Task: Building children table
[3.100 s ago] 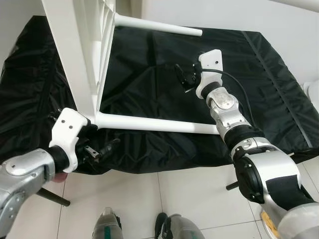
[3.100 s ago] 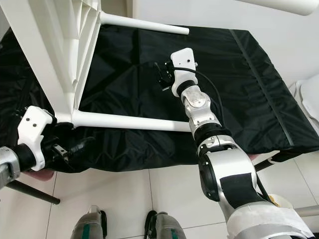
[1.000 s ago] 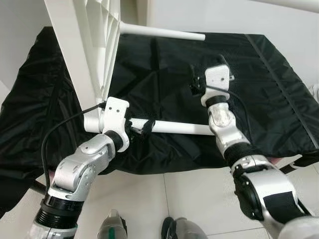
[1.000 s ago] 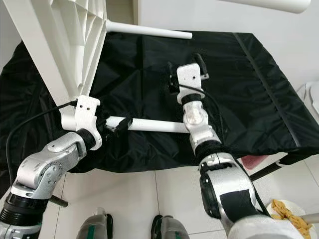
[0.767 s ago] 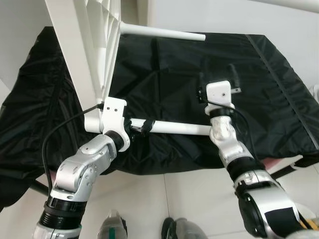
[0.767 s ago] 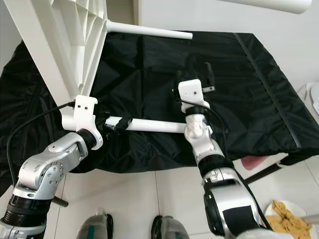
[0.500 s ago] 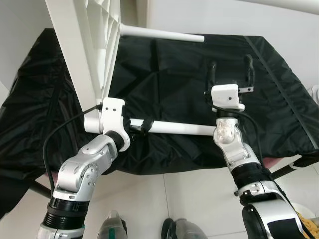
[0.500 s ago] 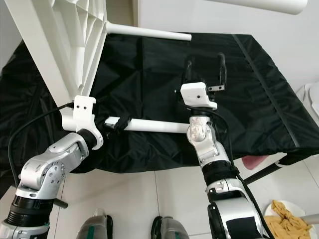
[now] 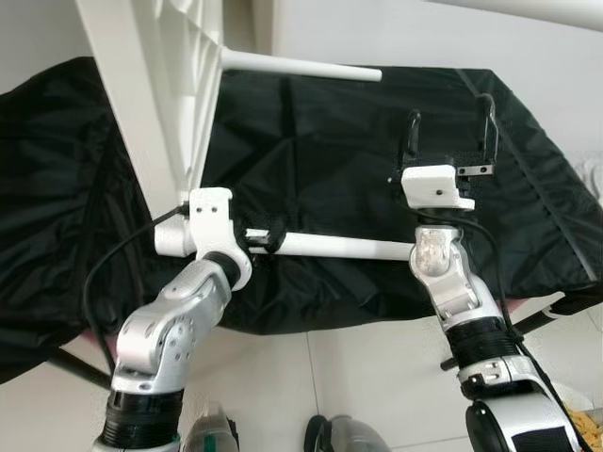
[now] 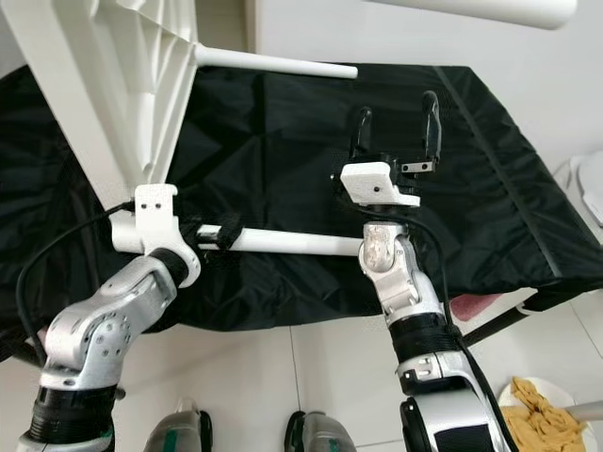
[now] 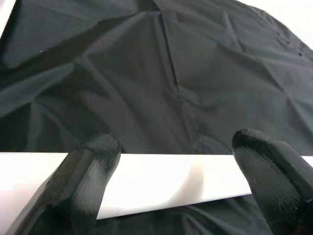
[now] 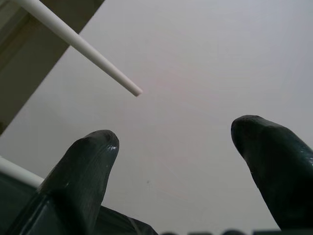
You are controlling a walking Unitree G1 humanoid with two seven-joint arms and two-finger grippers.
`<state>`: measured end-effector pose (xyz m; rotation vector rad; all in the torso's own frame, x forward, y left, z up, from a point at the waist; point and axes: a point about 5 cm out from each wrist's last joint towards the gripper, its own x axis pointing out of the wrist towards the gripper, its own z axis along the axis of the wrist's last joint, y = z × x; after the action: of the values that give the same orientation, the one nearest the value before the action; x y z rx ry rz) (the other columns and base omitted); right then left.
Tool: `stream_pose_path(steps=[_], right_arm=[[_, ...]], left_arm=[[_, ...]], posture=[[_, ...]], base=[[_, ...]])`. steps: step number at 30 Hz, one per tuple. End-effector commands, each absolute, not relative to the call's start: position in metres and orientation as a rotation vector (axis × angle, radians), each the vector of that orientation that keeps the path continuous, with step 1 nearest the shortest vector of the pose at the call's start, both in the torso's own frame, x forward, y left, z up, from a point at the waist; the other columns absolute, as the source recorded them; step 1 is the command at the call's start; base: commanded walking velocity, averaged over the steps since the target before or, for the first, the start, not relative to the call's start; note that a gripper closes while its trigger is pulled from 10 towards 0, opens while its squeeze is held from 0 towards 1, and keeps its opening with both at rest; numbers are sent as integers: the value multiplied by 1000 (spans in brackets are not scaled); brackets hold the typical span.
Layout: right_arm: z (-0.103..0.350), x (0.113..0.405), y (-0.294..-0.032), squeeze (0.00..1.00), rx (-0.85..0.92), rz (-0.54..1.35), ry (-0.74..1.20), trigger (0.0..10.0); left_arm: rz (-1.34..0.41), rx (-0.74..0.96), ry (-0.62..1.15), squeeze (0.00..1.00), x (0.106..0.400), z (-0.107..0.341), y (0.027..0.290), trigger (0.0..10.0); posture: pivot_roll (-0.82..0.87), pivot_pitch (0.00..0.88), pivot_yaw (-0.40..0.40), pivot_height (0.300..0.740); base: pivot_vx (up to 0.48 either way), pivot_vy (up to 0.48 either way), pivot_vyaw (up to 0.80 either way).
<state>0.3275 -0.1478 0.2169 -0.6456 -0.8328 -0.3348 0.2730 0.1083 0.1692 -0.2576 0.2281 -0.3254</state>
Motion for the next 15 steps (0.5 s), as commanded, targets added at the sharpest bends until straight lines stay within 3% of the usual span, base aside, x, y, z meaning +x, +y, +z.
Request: stream_pose_path(steps=[1,15], right_arm=[[217,326,-147,0,-654,-343,-838,10000],[219,330,-145,0,-676,-350,-830,10000]], left_arm=[[-204,-224,377,0,268,142,118,10000],[-174,-186,298,0,262,171,109,10000]], posture=[[155,97,-56,740],[171,115,-64,740]], base=[[0,0,0],[0,0,0]])
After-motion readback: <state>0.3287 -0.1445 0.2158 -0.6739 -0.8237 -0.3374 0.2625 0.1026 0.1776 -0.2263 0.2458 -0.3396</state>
